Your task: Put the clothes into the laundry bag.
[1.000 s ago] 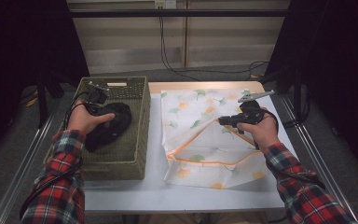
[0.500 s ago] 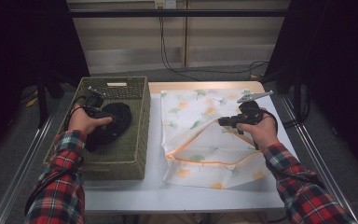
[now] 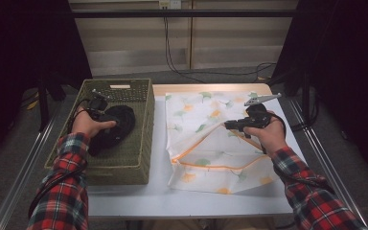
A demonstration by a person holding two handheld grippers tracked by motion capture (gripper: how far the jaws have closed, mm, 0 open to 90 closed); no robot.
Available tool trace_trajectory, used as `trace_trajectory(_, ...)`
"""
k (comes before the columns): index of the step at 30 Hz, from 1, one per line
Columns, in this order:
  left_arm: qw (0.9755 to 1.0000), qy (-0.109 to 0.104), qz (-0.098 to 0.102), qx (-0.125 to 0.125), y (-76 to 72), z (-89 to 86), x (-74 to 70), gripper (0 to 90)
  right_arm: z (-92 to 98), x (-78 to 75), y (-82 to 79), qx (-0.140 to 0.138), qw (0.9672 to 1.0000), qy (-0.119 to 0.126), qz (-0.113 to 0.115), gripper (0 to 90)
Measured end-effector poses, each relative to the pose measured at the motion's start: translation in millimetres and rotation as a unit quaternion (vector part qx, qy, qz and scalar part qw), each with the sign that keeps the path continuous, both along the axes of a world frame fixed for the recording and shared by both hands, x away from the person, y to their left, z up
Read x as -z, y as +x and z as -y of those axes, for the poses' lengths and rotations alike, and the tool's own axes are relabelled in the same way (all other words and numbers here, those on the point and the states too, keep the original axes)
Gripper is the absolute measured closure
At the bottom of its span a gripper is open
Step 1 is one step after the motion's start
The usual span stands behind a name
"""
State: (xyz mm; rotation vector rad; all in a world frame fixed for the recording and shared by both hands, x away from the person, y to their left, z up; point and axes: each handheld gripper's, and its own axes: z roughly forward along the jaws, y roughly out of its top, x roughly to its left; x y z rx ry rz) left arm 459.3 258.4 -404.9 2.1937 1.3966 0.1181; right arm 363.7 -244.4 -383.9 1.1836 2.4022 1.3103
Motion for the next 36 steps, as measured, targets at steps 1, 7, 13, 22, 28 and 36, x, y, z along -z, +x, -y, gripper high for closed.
trace_trajectory(1, 1.0, -0.002, -0.002, 0.001, -0.1, -0.5, -1.1, 0.4, -0.3, 0.1, 0.2, 0.001, 1.0, -0.001, 0.003, 90.0)
trace_trajectory(7, 0.9999, 0.007, 0.01, -0.012, -0.6, -9.2, -5.2, 0.4, -2.9, 2.0, 0.7, -0.003, 1.0, -0.001, 0.0, 90.0)
trace_trajectory(13, 0.9997, -0.002, 0.004, -0.026, 0.6, -9.6, 6.6, 0.4, -4.1, 4.4, 1.4, -0.005, 1.0, -0.003, 0.0, 90.0)
trace_trajectory(22, 0.9993, 0.02, 0.007, -0.031, 4.8, -8.0, 20.9, 1.3, -5.1, 4.7, 1.3, -0.005, 1.0, -0.003, -0.002, 90.0)
trace_trajectory(28, 0.9992, 0.026, -0.007, -0.029, 6.1, -7.9, 33.3, 2.1, -3.6, 4.9, 1.0, -0.003, 1.0, -0.002, -0.002, 90.0)
trace_trajectory(36, 0.9989, 0.035, 0.006, -0.029, 5.8, -4.7, 43.1, 3.5, -3.8, 7.4, 1.7, -0.003, 1.0, -0.004, -0.002, 90.0)
